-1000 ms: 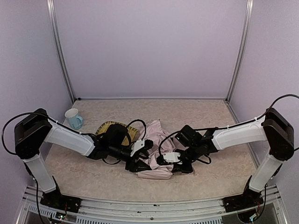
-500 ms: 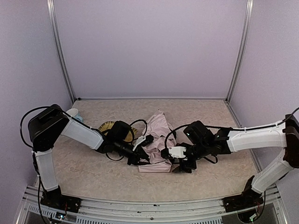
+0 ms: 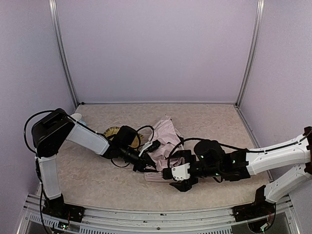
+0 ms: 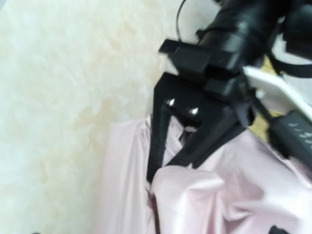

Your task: Put away the umbrella

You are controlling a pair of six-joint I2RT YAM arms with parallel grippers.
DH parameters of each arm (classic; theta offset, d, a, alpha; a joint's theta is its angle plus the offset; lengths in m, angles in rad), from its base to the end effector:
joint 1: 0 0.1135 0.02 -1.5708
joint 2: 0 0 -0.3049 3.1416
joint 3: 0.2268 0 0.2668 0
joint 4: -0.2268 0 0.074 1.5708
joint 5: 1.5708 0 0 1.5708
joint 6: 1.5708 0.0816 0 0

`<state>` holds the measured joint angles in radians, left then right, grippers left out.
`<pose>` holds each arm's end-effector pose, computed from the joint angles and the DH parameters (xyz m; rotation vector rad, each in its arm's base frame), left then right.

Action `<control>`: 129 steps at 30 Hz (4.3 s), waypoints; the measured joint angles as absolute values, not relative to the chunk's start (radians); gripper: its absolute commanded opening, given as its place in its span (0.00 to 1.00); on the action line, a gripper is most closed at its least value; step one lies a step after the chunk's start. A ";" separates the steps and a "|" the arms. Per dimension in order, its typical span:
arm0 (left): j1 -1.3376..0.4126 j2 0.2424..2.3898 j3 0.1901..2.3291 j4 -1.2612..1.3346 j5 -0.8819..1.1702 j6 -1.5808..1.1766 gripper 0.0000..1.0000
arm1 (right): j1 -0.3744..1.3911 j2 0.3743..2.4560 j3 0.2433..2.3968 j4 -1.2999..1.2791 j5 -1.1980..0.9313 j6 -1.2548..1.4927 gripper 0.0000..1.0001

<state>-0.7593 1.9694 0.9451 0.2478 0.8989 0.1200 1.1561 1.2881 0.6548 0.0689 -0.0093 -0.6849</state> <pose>0.2561 -0.3311 0.1161 1.4096 1.8961 -1.3657 0.1248 0.2854 0.2176 -1.7135 1.2965 0.2858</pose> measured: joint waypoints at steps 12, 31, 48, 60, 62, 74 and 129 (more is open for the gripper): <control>-0.758 1.973 0.965 0.196 0.918 0.135 0.09 | 1.017 1.618 0.781 0.118 0.019 -0.789 0.72; -0.743 1.633 0.749 0.270 0.800 0.272 0.64 | 0.832 1.805 0.956 -0.120 -0.499 -0.500 0.17; -0.921 1.694 0.702 0.422 0.426 0.513 0.70 | 0.791 1.943 1.104 -0.378 -0.873 -0.429 0.13; -0.832 1.842 0.869 0.290 0.696 0.386 0.04 | 0.773 1.988 1.167 -0.451 -0.916 -0.442 0.43; -0.808 1.855 0.886 0.274 0.735 0.360 0.00 | 0.772 1.988 1.167 -0.448 -0.922 -0.446 0.53; -0.738 1.920 0.965 0.245 0.862 0.104 0.00 | 0.772 1.635 0.984 -0.301 -0.566 -0.293 0.69; -0.634 1.549 0.642 0.575 0.855 0.086 0.55 | 0.910 1.836 1.045 -0.181 -0.297 -0.493 0.12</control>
<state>-0.6338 1.5494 0.6422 0.5755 0.8551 0.0864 0.9100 1.8362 1.0451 -0.1814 -0.2966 -0.4927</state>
